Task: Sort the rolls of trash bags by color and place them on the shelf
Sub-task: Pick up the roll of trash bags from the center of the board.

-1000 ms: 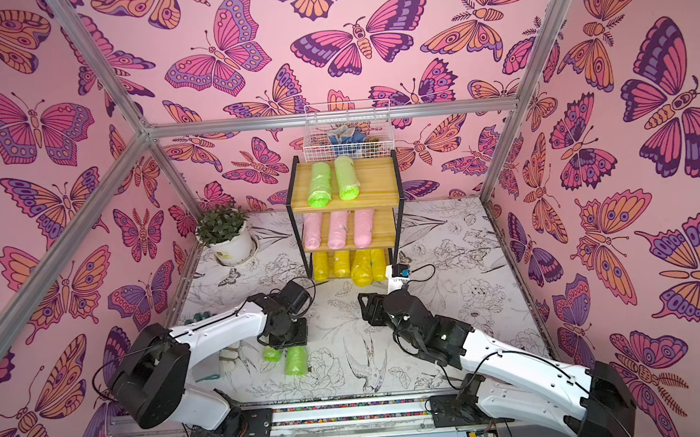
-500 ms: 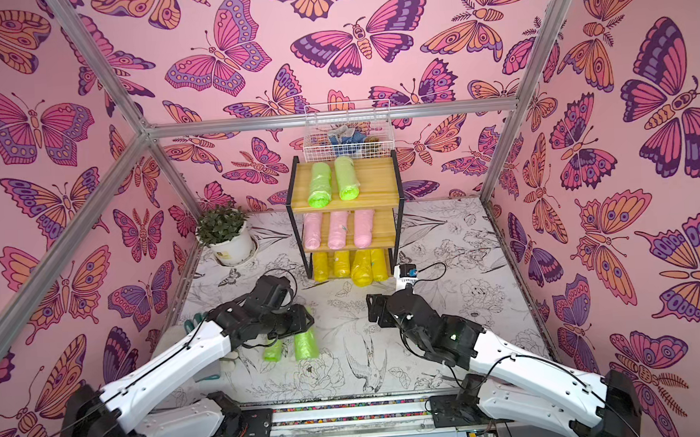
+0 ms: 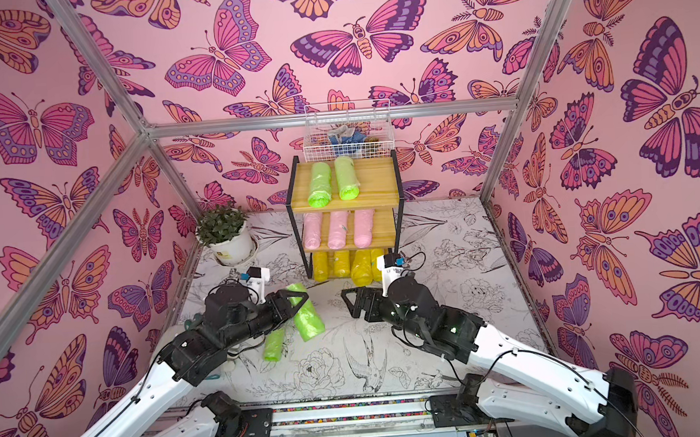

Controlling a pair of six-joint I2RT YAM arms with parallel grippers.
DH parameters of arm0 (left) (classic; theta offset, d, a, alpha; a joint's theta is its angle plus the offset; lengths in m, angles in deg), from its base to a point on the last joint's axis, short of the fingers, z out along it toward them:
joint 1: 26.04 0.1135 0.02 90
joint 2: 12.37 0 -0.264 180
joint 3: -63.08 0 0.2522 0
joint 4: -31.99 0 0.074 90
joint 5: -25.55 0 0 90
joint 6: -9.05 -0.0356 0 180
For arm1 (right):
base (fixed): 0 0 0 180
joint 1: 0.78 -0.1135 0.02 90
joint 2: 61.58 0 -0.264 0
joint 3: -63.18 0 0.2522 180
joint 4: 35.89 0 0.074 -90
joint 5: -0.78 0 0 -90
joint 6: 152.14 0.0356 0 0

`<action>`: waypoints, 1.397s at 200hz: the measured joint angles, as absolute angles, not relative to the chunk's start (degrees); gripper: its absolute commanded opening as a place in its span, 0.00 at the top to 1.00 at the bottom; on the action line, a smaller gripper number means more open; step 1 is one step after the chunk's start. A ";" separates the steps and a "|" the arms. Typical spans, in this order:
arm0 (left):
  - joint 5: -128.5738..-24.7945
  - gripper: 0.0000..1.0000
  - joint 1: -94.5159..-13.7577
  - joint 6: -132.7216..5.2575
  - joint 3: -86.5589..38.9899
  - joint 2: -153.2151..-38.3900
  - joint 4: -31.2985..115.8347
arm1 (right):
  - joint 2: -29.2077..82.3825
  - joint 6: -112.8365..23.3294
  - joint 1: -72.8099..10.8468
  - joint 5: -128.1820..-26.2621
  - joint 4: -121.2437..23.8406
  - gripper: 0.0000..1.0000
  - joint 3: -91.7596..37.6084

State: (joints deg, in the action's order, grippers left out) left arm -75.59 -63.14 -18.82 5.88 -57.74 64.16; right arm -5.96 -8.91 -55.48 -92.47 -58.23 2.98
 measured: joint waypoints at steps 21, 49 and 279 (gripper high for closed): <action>-75.57 1.00 -63.14 -16.75 5.94 -57.72 62.48 | -2.16 -6.74 -56.79 -88.42 -53.99 0.08 2.94; -75.39 1.00 -63.14 -14.67 6.01 -57.72 61.37 | 1.75 -5.10 -59.80 -85.69 -50.69 0.10 2.48; -74.74 1.00 -63.18 -13.38 6.14 -58.57 61.10 | 8.88 -2.06 -64.70 -84.47 -43.37 0.57 0.38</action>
